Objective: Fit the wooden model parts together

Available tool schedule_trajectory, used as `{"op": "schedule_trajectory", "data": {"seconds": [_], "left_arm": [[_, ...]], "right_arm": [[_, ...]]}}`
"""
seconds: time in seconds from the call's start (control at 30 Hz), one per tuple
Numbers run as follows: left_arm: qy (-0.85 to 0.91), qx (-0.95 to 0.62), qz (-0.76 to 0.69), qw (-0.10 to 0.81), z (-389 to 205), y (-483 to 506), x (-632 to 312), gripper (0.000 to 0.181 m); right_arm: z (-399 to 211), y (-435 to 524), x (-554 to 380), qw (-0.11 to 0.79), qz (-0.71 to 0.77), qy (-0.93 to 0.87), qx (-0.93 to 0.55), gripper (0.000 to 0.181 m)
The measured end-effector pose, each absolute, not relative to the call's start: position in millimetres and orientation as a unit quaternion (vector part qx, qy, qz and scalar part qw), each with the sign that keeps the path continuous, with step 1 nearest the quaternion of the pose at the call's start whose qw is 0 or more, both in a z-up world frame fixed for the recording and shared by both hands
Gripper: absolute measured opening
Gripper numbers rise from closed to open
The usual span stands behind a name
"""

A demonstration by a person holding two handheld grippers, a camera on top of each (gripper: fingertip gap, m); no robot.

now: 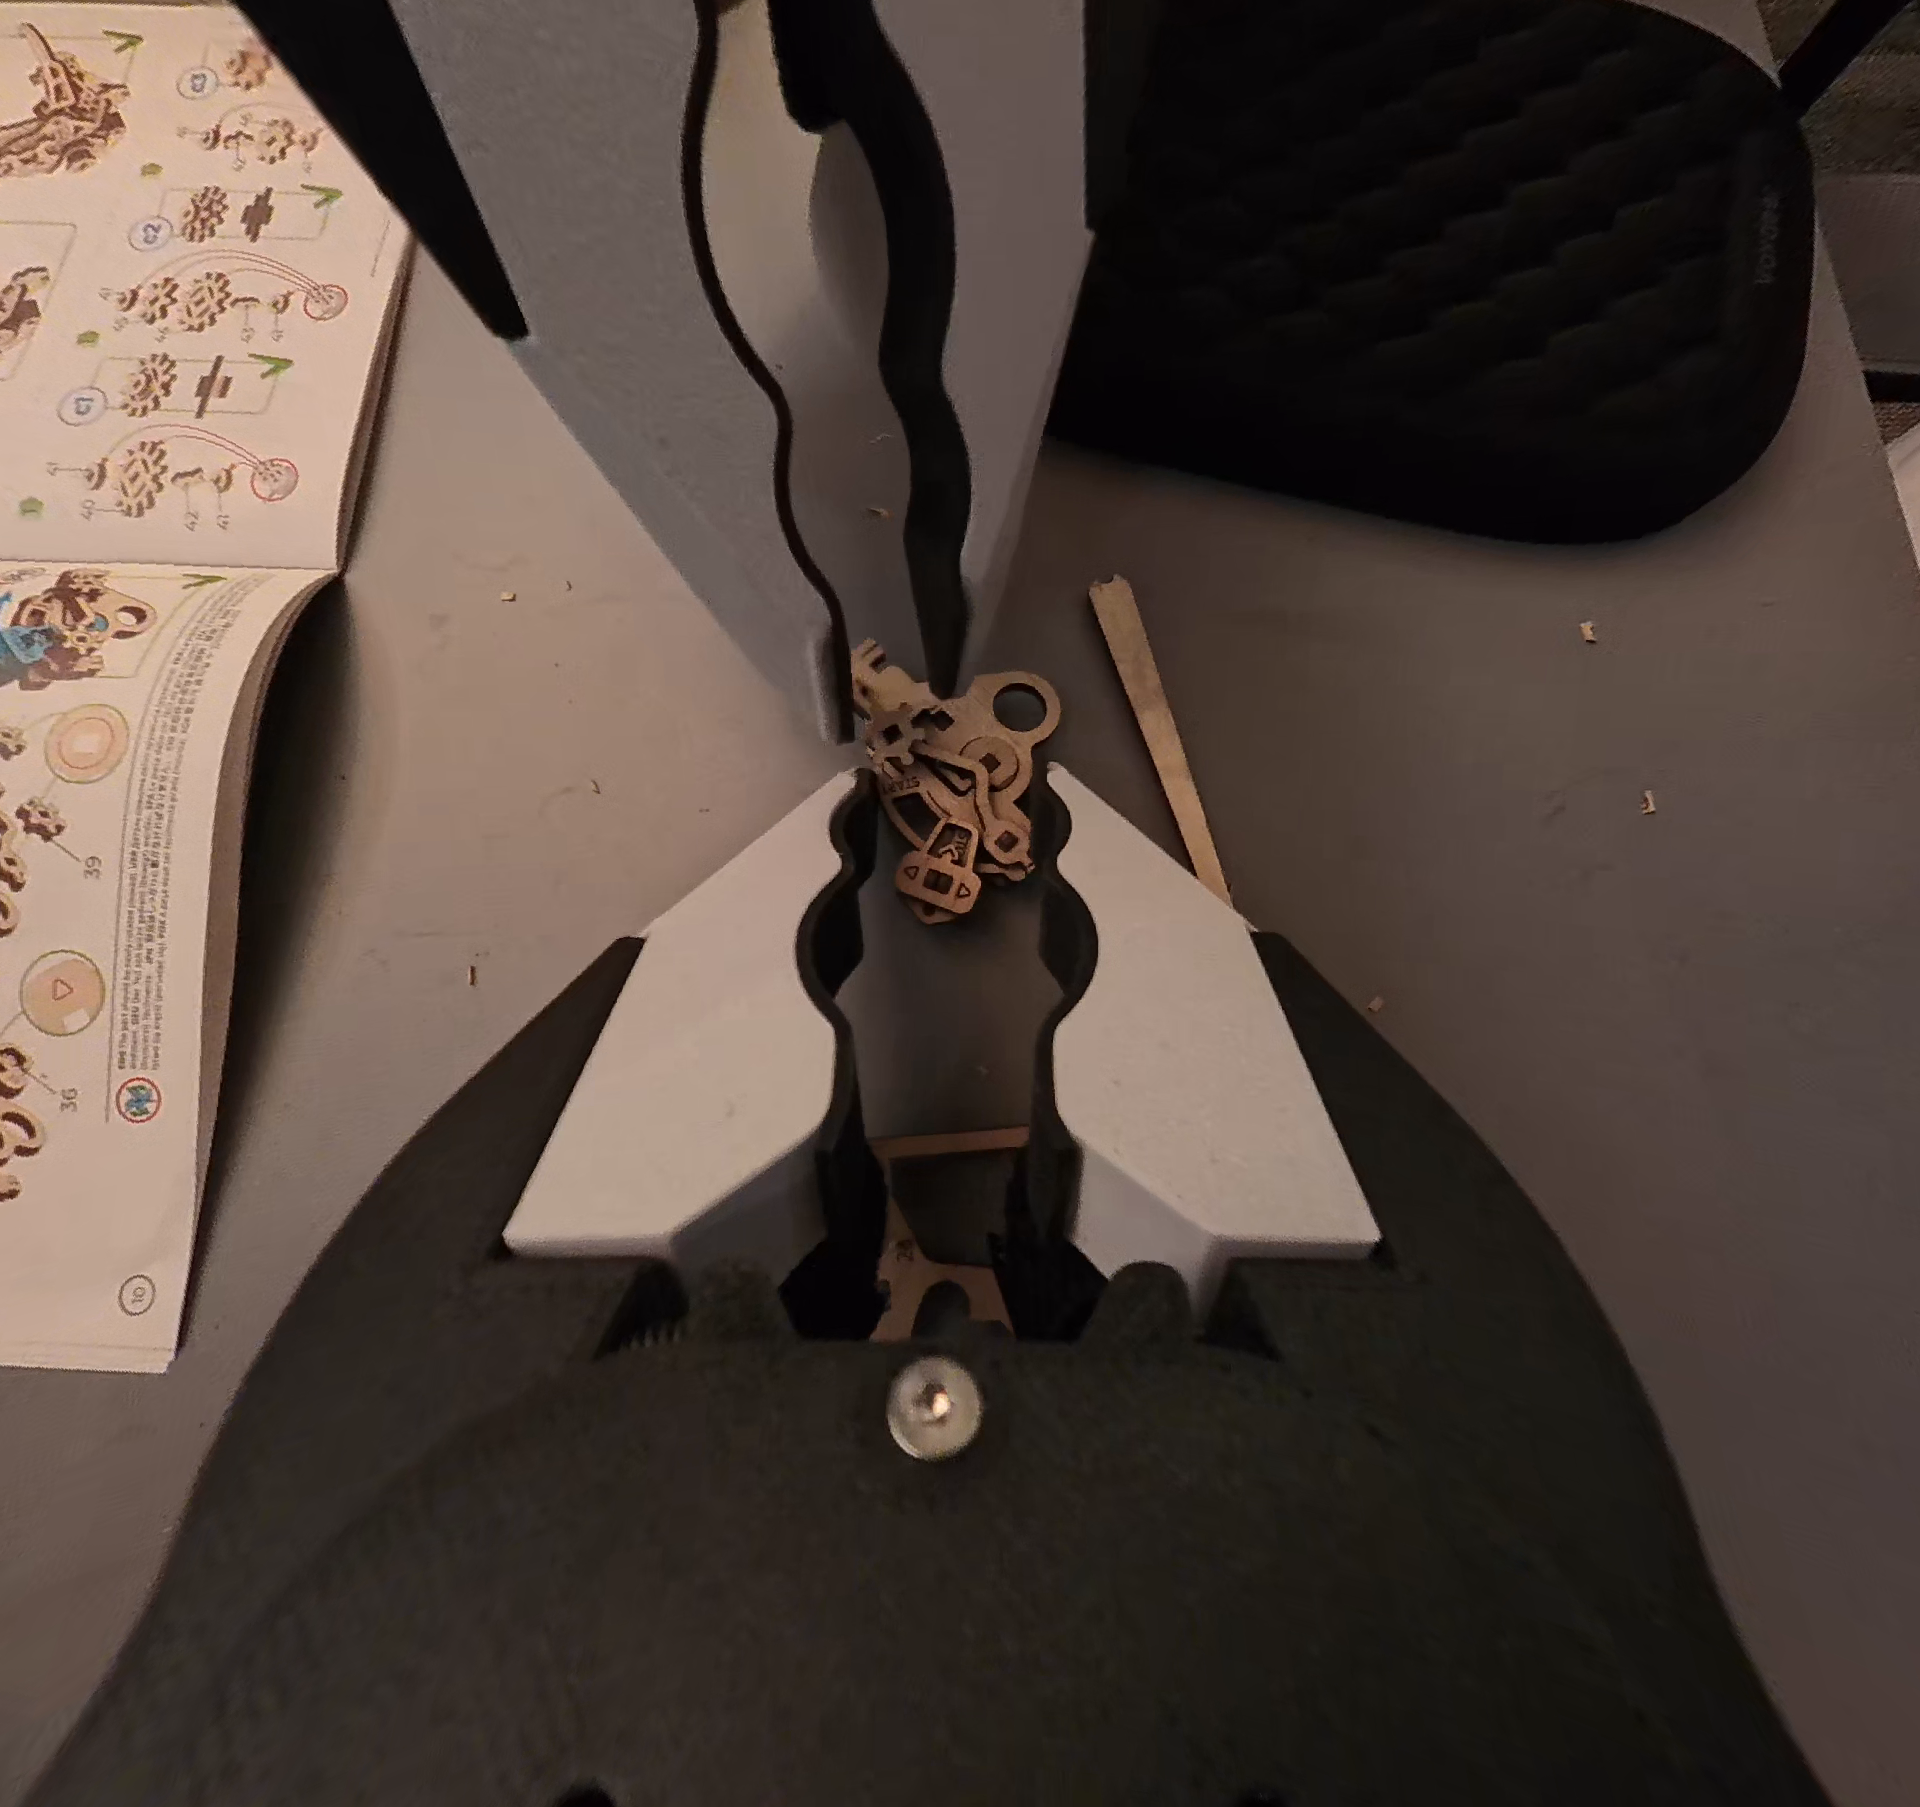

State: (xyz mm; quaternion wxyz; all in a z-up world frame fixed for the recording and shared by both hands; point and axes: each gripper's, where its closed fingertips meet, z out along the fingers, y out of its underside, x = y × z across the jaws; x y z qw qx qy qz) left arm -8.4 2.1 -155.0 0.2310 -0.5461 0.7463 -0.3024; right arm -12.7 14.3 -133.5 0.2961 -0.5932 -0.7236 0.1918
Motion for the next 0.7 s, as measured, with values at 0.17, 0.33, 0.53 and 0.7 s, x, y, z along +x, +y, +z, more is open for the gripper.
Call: {"op": "schedule_trajectory", "data": {"seconds": [0.17, 0.33, 0.53, 0.7], "left_arm": [[0.749, -0.543, -0.302, 0.23, -155.1, 0.7, -8.2, 0.028], [0.751, -0.54, -0.302, 0.23, -155.2, -0.8, -7.5, 0.028], [0.752, -0.539, -0.301, 0.23, -155.2, -1.2, -7.9, 0.028], [0.752, -0.538, -0.301, 0.23, -155.2, -1.4, -8.1, 0.028]], "right_arm": [[-136.4, 13.5, -14.0, 0.292, 0.207, -0.723, -0.592, 0.013], [-137.5, 13.5, -14.5, 0.281, 0.226, -0.711, -0.604, 0.011], [-140.1, 11.8, -11.8, 0.268, 0.229, -0.71, -0.61, 0.008], [-140.4, 9.4, -11.0, 0.262, 0.233, -0.711, -0.61, 0.007]]}}
